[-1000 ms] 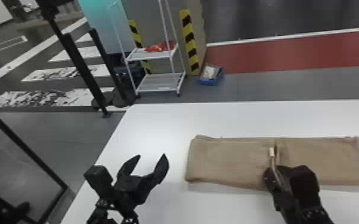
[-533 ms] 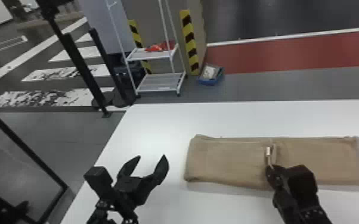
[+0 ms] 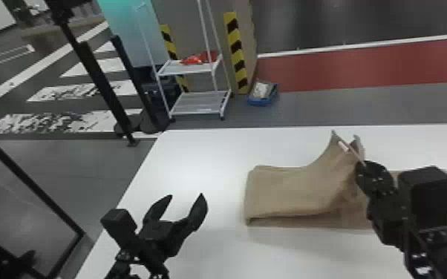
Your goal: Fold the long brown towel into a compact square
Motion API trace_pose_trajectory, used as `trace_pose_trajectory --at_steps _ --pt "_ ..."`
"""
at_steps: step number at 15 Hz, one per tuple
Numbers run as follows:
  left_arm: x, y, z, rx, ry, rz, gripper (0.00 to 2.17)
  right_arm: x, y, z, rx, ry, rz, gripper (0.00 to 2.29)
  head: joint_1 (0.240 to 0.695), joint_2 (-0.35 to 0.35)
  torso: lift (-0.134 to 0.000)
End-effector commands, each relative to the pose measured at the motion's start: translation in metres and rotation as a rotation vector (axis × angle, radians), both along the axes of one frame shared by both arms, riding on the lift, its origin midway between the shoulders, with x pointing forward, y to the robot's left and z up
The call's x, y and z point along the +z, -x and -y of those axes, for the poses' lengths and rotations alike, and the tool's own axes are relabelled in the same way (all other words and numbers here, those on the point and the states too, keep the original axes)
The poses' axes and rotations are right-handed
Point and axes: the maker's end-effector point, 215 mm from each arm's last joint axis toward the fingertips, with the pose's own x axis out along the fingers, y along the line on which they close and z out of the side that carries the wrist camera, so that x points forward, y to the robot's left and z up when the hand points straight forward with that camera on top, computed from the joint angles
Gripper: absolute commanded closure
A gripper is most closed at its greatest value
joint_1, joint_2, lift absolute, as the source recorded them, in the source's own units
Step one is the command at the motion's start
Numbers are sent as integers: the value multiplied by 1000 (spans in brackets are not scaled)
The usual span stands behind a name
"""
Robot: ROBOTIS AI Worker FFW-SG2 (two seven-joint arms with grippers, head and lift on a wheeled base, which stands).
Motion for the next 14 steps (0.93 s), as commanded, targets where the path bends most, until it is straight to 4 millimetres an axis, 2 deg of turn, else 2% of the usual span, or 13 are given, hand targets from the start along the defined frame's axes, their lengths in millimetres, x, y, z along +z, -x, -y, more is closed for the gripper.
trace_pose_trajectory --at_steps 1,3,5,6,7,8,9,10,12,14 --pt "-2 0 -1 3 6 -2 33 -33 -2 24 -38 11 -50 1210 695 316 -126" --pt "-2 0 2 -3 8 -2 33 -33 -13 47 -79 -1 -55 1210 695 296 -126" --pt "-4 0 3 -3 9 -6 33 -29 -18 52 -77 -2 -65 1210 695 273 -126" --pt "-3 0 2 -2 8 -4 33 -15 -20 59 -88 -20 -52 1210 695 262 -126" --pt "-2 1 1 -2 7 -4 33 2 -18 73 -110 -44 -37 1210 695 256 -126" --pt "-2 3 -1 0 6 -5 33 10 -15 91 -141 -61 -32 1210 695 247 -126" --pt "-3 4 -4 6 10 -3 33 6 -16 106 -165 -61 -46 1210 695 238 -126" --pt "-2 4 -4 3 10 -2 33 -7 -17 116 -183 -59 -75 1210 695 227 -126" --pt "-3 2 0 -5 14 -1 33 -27 -20 128 -204 -52 -109 1207 695 195 -126" --pt "-5 3 1 -7 16 -7 33 -22 -26 132 -209 -55 -100 1207 695 179 -126"
